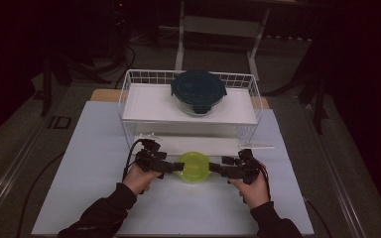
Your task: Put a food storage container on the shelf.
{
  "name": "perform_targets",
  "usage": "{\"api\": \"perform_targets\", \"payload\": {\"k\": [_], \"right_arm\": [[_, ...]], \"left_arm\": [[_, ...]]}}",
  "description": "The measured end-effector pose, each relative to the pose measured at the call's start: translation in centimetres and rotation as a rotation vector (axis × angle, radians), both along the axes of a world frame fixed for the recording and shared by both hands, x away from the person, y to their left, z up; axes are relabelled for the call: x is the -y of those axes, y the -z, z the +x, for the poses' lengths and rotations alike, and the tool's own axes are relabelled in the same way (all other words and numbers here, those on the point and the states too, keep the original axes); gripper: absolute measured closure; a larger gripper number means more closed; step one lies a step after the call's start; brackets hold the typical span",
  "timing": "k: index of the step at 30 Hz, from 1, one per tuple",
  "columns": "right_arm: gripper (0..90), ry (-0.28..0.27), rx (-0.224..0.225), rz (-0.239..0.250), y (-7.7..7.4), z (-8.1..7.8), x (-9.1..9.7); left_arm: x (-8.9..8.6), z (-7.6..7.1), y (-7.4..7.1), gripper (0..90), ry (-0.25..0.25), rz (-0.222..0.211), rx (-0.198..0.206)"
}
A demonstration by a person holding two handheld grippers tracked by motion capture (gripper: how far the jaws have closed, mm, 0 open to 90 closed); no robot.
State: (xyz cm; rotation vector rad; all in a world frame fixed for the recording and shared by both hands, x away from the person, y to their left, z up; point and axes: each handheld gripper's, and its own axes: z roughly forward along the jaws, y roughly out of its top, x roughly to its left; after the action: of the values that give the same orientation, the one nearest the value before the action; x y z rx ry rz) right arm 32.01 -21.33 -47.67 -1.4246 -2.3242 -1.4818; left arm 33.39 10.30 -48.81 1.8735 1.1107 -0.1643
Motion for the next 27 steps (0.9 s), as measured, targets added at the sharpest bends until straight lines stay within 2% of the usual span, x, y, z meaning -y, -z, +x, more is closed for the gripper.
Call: {"api": "perform_targets", "payload": {"k": [1,4,6,7,10,12,13,14,18,21,22,27], "right_arm": [[26.0,0.012,-0.043,0.004,0.5,0.4,-0.2],[32.8,0.023,-0.106,0.017,1.2,0.9,-0.5],[32.8,0.023,-0.106,0.017,1.2,0.9,-0.5],[39.8,0.036,-0.159,0.027,1.7,1.5,-0.7],[46.0,0.036,-0.214,0.038,2.3,1.9,-0.8],[46.0,0.035,-0.225,0.038,2.4,1.9,-0.9],[53.4,0.032,-0.247,0.047,2.8,2.1,-1.0],[53.4,0.032,-0.247,0.047,2.8,2.1,-1.0],[64.0,0.033,-0.272,0.053,3.0,2.3,-1.1],[71.9,0.028,-0.278,0.062,2.9,2.3,-1.0],[72.9,0.022,-0.283,0.065,2.9,2.2,-1.1],[75.2,0.003,-0.29,0.076,2.8,2.0,-1.1]], "left_arm": [[0.0,0.2,0.1,4.3,-0.012,-0.002,-0.014],[0.1,0.6,0.5,12.0,-0.032,-0.015,-0.069],[0.1,0.7,0.6,14.6,-0.044,-0.013,-0.081],[0.1,1.0,1.0,20.2,-0.068,-0.023,-0.125],[0.2,1.0,1.1,30.7,-0.074,-0.025,-0.147],[0.2,1.0,1.1,34.3,-0.074,-0.025,-0.147],[0.3,1.1,1.2,42.6,-0.073,-0.025,-0.161],[0.3,1.1,1.2,43.6,-0.073,-0.025,-0.161],[0.5,1.1,1.5,57.5,-0.048,-0.022,-0.184],[0.7,0.9,1.5,67.2,-0.014,-0.015,-0.16],[0.8,0.8,1.4,67.7,-0.014,-0.005,-0.157],[0.6,0.8,1.3,70.0,0.01,-0.009,-0.181]]}}
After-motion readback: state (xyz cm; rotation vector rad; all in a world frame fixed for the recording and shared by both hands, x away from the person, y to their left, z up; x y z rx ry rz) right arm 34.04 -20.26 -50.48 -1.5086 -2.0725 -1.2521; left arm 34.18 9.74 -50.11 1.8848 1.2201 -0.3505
